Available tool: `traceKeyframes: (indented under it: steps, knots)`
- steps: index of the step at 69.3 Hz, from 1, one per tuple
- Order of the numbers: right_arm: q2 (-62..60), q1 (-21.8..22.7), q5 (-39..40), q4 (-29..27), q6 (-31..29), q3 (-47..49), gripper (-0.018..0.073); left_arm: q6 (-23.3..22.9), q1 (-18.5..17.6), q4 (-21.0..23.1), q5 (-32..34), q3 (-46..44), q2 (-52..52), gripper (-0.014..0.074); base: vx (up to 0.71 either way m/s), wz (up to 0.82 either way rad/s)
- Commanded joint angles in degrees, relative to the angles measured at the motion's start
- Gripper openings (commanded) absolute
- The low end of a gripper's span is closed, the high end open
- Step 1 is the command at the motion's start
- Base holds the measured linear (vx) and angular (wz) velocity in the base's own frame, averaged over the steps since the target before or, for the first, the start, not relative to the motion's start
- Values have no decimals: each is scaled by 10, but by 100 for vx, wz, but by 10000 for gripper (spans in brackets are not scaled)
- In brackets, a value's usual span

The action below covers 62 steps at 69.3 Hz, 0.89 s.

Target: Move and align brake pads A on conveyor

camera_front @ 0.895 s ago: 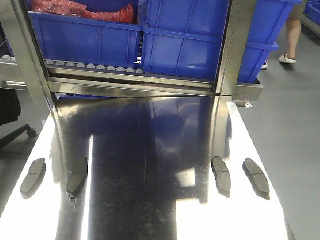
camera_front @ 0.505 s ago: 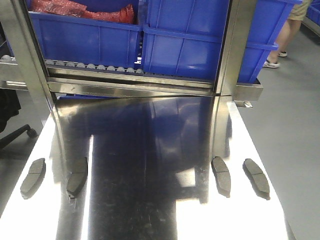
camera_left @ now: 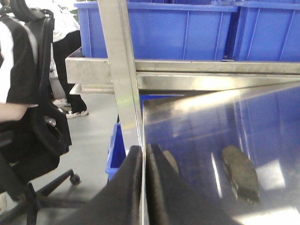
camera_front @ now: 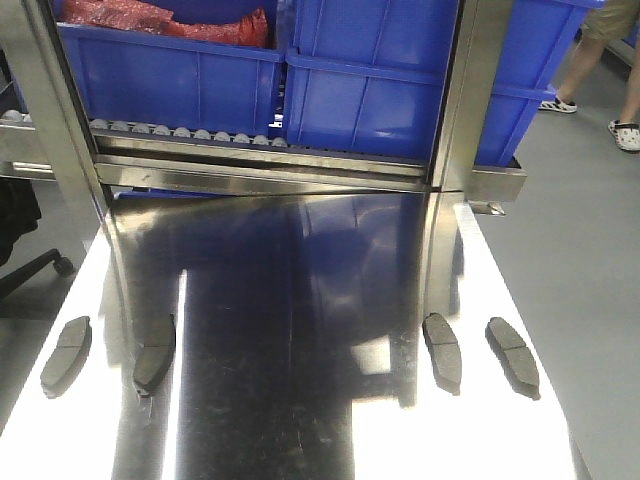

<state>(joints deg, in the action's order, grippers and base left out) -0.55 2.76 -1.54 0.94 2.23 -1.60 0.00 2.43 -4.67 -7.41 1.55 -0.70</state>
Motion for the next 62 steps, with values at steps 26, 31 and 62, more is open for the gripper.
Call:
traceKeyframes:
  steps: [26,31,62]
  knots:
    - [-6,2,42,1,-3,-4,-4,-68,1,47,319,-9,-7,-6,0,0]
    - [-6,2,42,1,-3,-4,-4,-68,1,64,313,-46,-5,-6,0,0]
    - [-6,2,42,1,-3,-4,-4,-42,1,61,-113,-467,262,-6,0,0]
